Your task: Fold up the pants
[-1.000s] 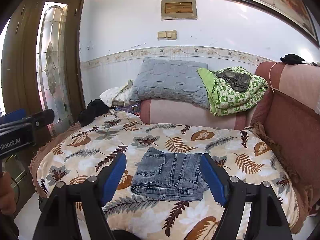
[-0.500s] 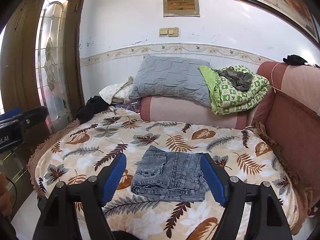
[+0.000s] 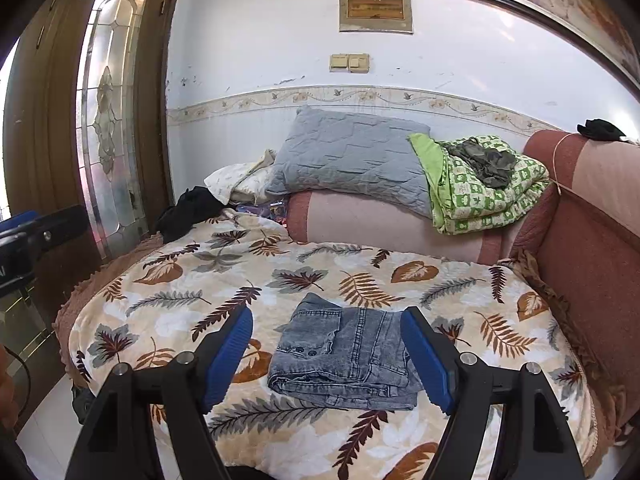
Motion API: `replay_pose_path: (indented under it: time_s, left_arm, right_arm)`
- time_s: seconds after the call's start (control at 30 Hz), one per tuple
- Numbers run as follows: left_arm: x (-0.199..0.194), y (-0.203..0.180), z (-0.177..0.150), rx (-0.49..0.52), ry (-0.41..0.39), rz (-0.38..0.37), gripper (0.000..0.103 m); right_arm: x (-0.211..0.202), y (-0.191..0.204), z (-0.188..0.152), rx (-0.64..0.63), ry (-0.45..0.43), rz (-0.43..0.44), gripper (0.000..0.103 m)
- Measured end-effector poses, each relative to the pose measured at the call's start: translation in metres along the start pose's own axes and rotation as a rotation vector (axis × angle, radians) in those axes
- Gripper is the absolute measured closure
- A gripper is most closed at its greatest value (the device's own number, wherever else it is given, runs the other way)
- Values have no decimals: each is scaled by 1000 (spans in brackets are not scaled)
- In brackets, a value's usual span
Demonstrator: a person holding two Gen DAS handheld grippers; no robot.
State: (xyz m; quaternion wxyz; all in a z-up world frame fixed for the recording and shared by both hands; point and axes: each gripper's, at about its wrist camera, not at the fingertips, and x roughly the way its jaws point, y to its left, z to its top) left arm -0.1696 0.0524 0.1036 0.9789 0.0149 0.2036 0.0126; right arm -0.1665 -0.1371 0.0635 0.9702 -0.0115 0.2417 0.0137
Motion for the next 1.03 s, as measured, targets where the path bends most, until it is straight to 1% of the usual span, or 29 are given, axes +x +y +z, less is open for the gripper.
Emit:
replay_pose_path:
  time_s: [0.5, 0.7, 0.9, 1.03]
  left_arm:
    - [12, 1, -5, 11, 25, -11, 8]
    - [16, 1, -2, 21, 20, -16, 8]
    - [24, -4, 2, 32, 28, -36, 8]
    - [35, -13, 2, 50, 45, -71, 8]
  right_arm:
    - [17, 5, -3, -6, 28, 5, 24]
    - [26, 6, -1, 2, 32, 9, 24]
    - [36, 4, 1, 16, 35, 16, 24]
    - [46, 1, 1, 31, 41, 26, 24]
